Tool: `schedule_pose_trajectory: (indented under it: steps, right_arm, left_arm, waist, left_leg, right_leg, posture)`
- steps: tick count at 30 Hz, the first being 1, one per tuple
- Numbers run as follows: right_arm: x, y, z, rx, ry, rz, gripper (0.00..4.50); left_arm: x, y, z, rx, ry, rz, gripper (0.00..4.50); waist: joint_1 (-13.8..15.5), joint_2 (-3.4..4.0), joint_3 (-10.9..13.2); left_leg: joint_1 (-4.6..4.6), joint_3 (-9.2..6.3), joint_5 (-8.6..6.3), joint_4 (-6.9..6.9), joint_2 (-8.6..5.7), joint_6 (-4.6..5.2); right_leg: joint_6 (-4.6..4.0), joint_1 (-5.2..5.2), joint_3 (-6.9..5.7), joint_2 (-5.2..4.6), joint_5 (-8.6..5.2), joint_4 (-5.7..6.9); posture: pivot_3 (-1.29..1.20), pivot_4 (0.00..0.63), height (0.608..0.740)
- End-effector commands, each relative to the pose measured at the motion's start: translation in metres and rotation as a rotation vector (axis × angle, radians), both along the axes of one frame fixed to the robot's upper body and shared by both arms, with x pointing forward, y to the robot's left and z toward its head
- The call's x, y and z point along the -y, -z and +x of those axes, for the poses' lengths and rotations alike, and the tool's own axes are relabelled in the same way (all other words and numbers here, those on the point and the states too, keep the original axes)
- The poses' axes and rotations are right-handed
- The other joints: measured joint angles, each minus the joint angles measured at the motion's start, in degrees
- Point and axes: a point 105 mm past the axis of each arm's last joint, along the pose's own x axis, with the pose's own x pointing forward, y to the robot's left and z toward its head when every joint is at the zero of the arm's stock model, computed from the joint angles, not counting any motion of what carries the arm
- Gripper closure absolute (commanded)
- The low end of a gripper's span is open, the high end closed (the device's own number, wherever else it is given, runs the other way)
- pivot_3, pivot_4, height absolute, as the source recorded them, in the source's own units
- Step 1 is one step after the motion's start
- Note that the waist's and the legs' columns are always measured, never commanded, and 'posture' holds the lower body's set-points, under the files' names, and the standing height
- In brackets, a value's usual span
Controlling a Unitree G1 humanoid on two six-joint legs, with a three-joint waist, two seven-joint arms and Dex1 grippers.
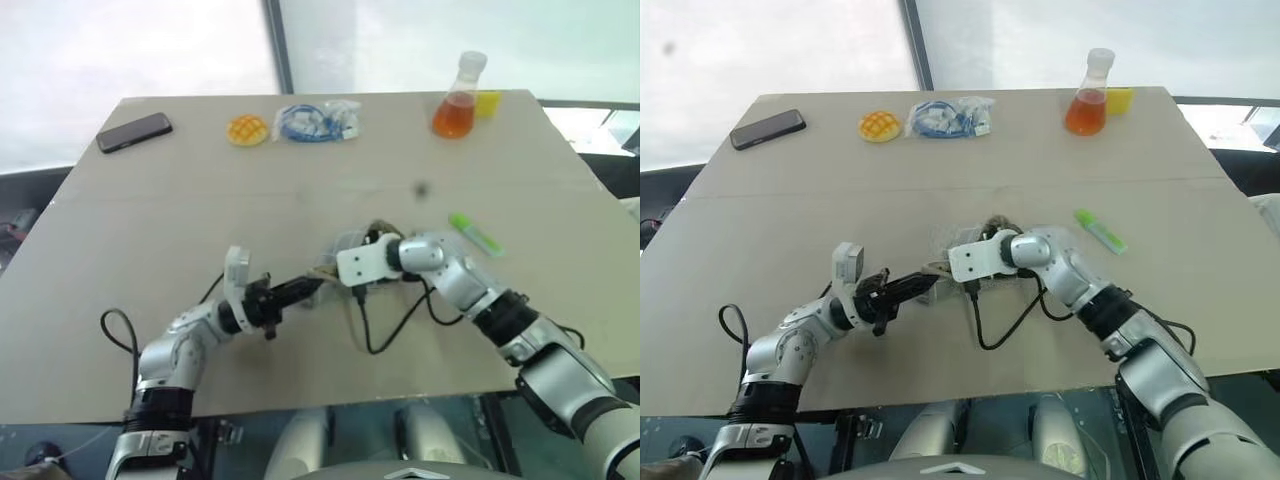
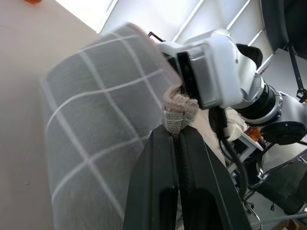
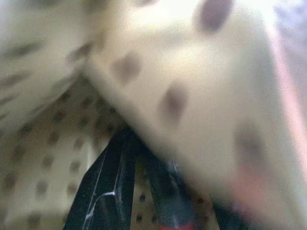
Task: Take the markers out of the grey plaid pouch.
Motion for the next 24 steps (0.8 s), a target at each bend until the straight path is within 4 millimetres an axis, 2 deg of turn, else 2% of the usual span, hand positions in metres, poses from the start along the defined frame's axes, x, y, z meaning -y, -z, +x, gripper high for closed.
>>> schedule_pose_trajectory:
  steps: [1,2,3,5,9,12,15,17,20,24]
  right_arm:
    - [0.016,0.044,0.006,-0.084,0.072,-0.116,2.89]
    - [0.017,0.045,0.006,-0.089,0.074,-0.115,3.14]
    - [0.018,0.046,0.006,-0.1,0.074,-0.113,3.64]
    - [0.02,0.042,0.004,-0.111,0.072,-0.1,4.02]
    - [0.029,0.019,-0.001,-0.095,0.08,-0.034,4.09]
    - [0.04,-0.006,-0.015,-0.137,0.1,0.051,4.09]
    - [0.052,-0.034,-0.03,-0.193,0.12,0.128,4.09]
    - [0.061,-0.047,-0.038,-0.22,0.137,0.143,4.09]
    - [0.075,-0.065,-0.047,-0.319,0.196,0.188,4.09]
    - [0.083,-0.08,-0.06,-0.46,0.257,0.272,4.09]
  left_arm:
    - [0.003,-0.009,-0.004,0.04,0.012,-0.01,4.5]
    - [0.003,-0.008,-0.005,0.039,0.012,-0.01,4.5]
    - [0.003,-0.008,-0.005,0.039,0.011,-0.01,4.5]
    - [0.002,-0.008,-0.005,0.037,0.002,-0.01,4.5]
    - [-0.003,-0.008,-0.004,0.03,-0.019,-0.012,4.5]
    - [-0.007,-0.007,0.0,0.027,-0.039,-0.009,4.5]
    - [-0.01,-0.005,0.002,0.031,-0.045,0.007,4.5]
    - [-0.011,-0.004,0.005,0.038,-0.047,0.019,4.5]
    - [-0.011,-0.003,0.01,0.07,-0.051,0.048,4.5]
    - [-0.009,-0.004,0.017,0.122,-0.071,0.072,4.5]
  waist:
    - [0.06,-0.02,-0.02]
    - [0.1,-0.01,-0.01]
    - [0.17,0.05,0.03]
    - [0.38,0.08,0.02]
    - [0.89,0.11,0.04]
    - [1.6,0.19,0.09]
    - [1.81,0.19,0.1]
    - [1.83,0.2,0.16]
    - [1.83,0.23,0.27]
    - [1.8,0.21,0.29]
  left_leg:
    - [0.06,0.01,0.0,0.0,0.07,-0.01]
    - [0.15,-0.01,-0.05,0.0,0.11,-0.08]
    - [0.25,-0.01,-0.14,0.0,0.15,-0.22]
    - [0.64,0.02,-0.17,-0.06,0.18,-0.26]
    - [0.56,0.02,-0.17,-0.07,0.19,-0.27]
    - [0.34,0.03,-0.16,-0.07,0.09,-0.26]
    - [-0.35,0.0,-0.02,-0.05,0.0,-0.05]
    - [-0.44,0.02,-0.05,-0.06,-0.02,-0.08]
    - [-0.51,0.03,-0.07,-0.07,0.0,-0.1]
    - [-0.53,0.05,-0.07,-0.06,0.06,-0.11]
  right_leg:
    - [-0.09,0.04,0.02,0.06,0.01,0.01]
    - [-0.14,0.12,0.01,0.12,0.03,0.02]
    - [-0.15,0.2,0.02,0.15,0.03,0.02]
    - [-0.17,0.57,0.07,0.16,0.02,0.04]
    - [-0.17,0.58,0.08,0.07,0.01,-0.03]
    - [-0.15,0.5,0.07,-0.02,0.01,-0.26]
    - [-0.16,-0.15,0.01,-0.02,0.29,-0.34]
    - [-0.16,-0.23,0.01,-0.03,0.3,-0.34]
    - [-0.15,-0.31,-0.02,-0.02,0.29,-0.35]
    - [-0.15,-0.31,-0.03,-0.02,0.26,-0.37]
  posture:
    - [0.0,0.15,0.74]
    - [0.0,0.15,0.74]
    - [0.0,0.15,0.74]
    - [0.0,0.15,0.74]
    - [0.0,0.15,0.74]
    - [0.0,0.15,0.74]
    - [0.0,0.15,0.74]
    - [0.0,0.15,0.74]
    - [0.0,0.15,0.74]
    - [0.0,0.15,0.74]
